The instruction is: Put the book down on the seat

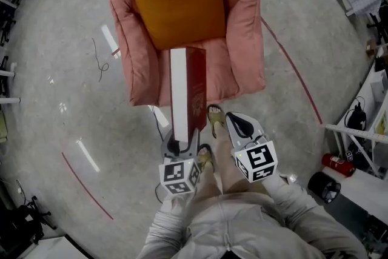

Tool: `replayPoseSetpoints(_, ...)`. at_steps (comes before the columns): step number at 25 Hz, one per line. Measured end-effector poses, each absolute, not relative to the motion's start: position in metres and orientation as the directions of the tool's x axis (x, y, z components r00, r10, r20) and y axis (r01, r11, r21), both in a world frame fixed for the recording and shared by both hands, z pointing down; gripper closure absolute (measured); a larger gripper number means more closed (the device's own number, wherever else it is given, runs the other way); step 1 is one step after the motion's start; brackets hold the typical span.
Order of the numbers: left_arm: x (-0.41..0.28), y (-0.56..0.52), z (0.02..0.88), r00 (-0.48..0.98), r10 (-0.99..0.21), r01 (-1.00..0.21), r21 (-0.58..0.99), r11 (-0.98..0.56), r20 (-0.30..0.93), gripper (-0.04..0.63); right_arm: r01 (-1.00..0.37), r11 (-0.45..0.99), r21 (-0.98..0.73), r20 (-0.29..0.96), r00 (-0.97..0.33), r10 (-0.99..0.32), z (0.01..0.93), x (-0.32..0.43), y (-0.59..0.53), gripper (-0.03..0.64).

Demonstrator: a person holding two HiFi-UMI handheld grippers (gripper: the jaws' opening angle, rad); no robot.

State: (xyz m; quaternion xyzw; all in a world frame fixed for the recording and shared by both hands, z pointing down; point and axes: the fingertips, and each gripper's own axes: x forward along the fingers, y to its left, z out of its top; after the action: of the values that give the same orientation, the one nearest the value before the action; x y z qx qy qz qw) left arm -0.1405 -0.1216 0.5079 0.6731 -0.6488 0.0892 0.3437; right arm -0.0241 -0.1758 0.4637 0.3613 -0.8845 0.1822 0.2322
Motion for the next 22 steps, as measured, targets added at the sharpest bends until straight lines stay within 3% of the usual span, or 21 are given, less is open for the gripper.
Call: replayPoseSetpoints(22,-0.113,-0.208,0.661,0.153,-0.687,-0.935,0.330,0.133,0.711,0.349,-0.750,0.617,-0.238,0.637,-0.600,-0.483,0.574,-0.012,-0.248,0.617)
